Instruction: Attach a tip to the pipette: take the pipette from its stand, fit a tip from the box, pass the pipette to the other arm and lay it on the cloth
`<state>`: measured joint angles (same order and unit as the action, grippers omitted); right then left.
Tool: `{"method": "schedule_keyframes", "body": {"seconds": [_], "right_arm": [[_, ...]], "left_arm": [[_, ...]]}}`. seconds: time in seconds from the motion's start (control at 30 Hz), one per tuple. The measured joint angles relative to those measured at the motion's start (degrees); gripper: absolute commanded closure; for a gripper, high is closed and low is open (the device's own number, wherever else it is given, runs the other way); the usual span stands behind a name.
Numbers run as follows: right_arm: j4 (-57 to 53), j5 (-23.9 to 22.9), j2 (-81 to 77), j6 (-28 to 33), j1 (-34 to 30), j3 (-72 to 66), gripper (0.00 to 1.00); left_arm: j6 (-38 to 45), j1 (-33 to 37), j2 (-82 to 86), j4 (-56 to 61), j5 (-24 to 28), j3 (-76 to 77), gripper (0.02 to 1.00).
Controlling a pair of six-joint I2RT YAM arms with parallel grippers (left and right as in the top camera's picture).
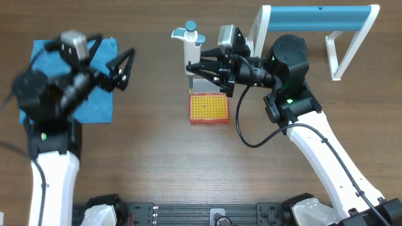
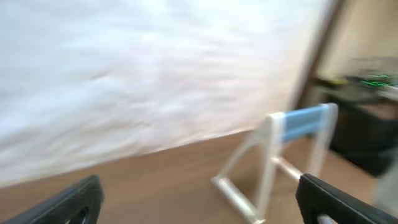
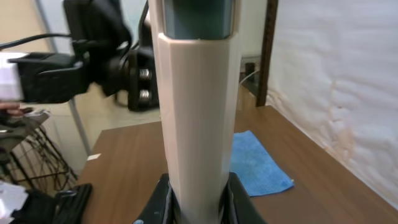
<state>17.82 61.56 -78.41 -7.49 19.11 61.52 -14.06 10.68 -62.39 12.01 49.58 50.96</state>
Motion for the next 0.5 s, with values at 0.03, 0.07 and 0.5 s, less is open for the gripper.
{"method": "schedule_keyframes", "body": {"seconds": [0.03,0.07,0.5], "right_arm": [[-0.11,0.74,0.0,-0.02,0.0,0.0,0.923],[-0.02,1.33,0.0,-0.02,0.02,0.0,0.923],[6.69,3.69,0.0,-0.44,1.64,0.0,0.925]], "left_arm": [[-1.66,0.0,-1.95,4.17,4.13,1.57,0.023],[-4.44,-0.07,-4.15,11.47,9.46,3.02,0.023],[-30.71,-7.52,-7.58,38.86,25.79,5.29,0.02]]}}
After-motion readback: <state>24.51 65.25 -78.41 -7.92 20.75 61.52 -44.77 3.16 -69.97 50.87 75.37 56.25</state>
